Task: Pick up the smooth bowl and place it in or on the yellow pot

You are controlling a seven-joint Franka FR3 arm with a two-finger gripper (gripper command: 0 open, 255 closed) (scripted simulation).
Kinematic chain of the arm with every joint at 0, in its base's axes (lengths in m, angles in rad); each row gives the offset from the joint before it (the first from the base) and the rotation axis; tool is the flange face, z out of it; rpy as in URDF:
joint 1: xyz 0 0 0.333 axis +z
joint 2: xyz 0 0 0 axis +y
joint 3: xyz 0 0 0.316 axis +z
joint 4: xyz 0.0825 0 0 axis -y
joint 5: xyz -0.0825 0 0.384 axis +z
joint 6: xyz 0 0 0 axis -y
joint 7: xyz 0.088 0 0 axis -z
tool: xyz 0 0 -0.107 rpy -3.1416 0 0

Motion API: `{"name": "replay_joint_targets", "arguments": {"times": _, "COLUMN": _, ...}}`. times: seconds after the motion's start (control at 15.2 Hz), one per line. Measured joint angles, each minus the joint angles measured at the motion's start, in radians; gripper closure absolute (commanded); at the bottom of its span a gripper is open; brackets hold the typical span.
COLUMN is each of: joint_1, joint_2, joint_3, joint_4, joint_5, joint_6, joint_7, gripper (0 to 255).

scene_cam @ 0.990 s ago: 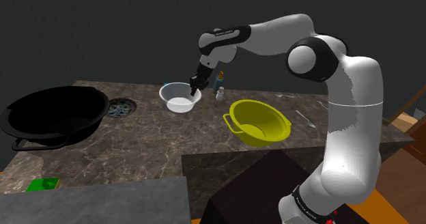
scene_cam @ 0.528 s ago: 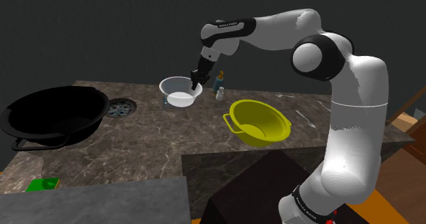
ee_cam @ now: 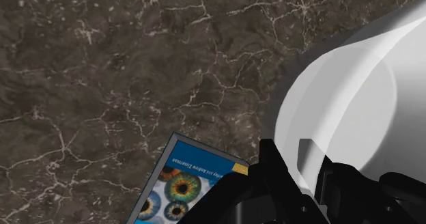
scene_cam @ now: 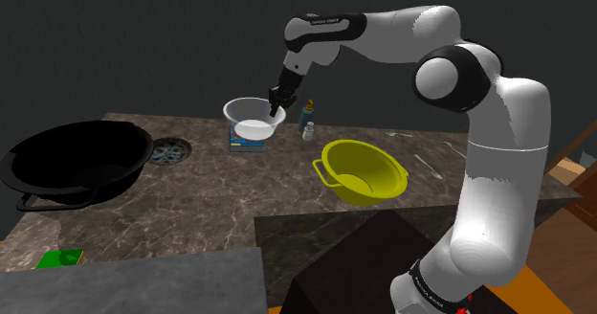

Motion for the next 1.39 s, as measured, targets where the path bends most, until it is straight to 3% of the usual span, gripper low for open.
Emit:
{"name": "replay_joint_targets", "arguments": {"times": 0.2, "joint_1": -0.005, "joint_2": -0.017, "joint_3": -0.003, "joint_4": 0.012, "joint_5": -0.004, "joint_6": -0.03, "joint_7": 0.004, "gripper": 255}}
{"name": "replay_joint_targets", "arguments": {"times": 0.73, "joint_1": -0.072, "joint_2": -0.219, "joint_3": -0.051, "joint_4": -0.262, "joint_5": -0.013, "joint_6": 0.0, "joint_7": -0.13, "gripper": 255}}
{"name": "replay_joint_targets", "arguments": {"times": 1.39, "joint_1": -0.175, "joint_2": -0.411, "joint_3": -0.141, "joint_4": -0.497, "joint_5": -0.06, "joint_6": -0.015, "joint_7": -0.312, "gripper": 255}}
